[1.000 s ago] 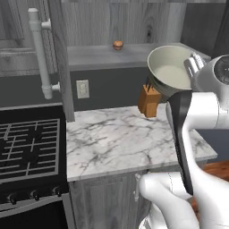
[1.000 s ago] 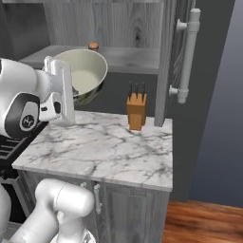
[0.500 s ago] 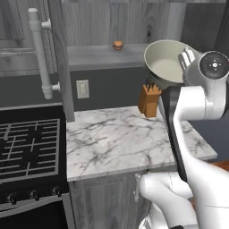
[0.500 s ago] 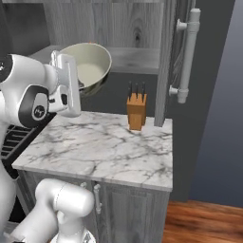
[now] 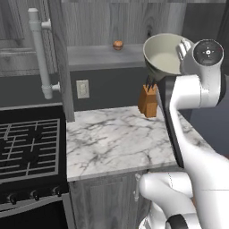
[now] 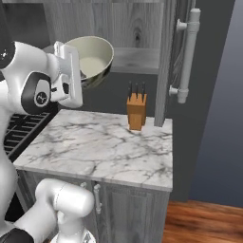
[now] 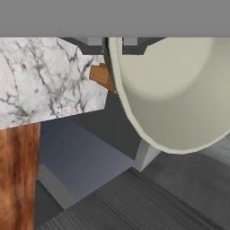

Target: Pick the mug and place it in the sink. Pick the bowl and place it in the open cabinet and then close the cabinet.

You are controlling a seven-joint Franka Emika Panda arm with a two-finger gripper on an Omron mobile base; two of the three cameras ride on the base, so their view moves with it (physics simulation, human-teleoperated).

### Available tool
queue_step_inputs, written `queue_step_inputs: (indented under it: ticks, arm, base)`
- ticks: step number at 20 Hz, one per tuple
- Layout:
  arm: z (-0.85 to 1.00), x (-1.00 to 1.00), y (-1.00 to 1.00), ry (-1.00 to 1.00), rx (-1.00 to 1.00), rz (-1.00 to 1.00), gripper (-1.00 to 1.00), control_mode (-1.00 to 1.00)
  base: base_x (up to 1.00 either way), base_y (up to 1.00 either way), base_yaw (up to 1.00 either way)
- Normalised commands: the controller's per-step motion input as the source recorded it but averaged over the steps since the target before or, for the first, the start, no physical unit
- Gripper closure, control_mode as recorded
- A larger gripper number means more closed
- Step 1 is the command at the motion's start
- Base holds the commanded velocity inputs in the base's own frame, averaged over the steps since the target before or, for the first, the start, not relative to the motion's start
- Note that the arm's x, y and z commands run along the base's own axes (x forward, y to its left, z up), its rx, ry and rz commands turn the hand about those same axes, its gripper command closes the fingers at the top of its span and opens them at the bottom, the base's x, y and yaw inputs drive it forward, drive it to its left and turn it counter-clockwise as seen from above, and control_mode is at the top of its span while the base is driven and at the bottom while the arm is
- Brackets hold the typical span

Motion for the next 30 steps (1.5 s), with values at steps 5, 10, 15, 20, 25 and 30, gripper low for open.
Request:
queue_step_inputs:
  ticks: [5, 10, 15, 20, 25, 30]
  arm:
    - [0.04, 0.42, 0.00, 0.00, 0.00, -0.03, 1.00, -1.00]
    - [0.05, 0.45, 0.00, 0.00, 0.00, -0.03, 1.00, -1.00]
    - [0.08, 0.42, 0.00, 0.00, 0.00, -0.02, 1.00, -1.00]
    - [0.14, 0.34, -0.02, 0.00, 0.00, -0.01, 1.00, -1.00]
    - [0.12, 0.30, -0.02, 0.00, 0.02, 0.00, 1.00, -1.00]
    - [0.00, 0.26, -0.02, 0.00, 0.04, 0.00, 1.00, -1.00]
  base:
    - [0.00, 0.00, 0.00]
    - [0.00, 0.00, 0.00]
    - [0.00, 0.00, 0.00]
    - [0.00, 0.00, 0.00]
    - [0.00, 0.00, 0.00]
    - [0.00, 0.00, 0.00]
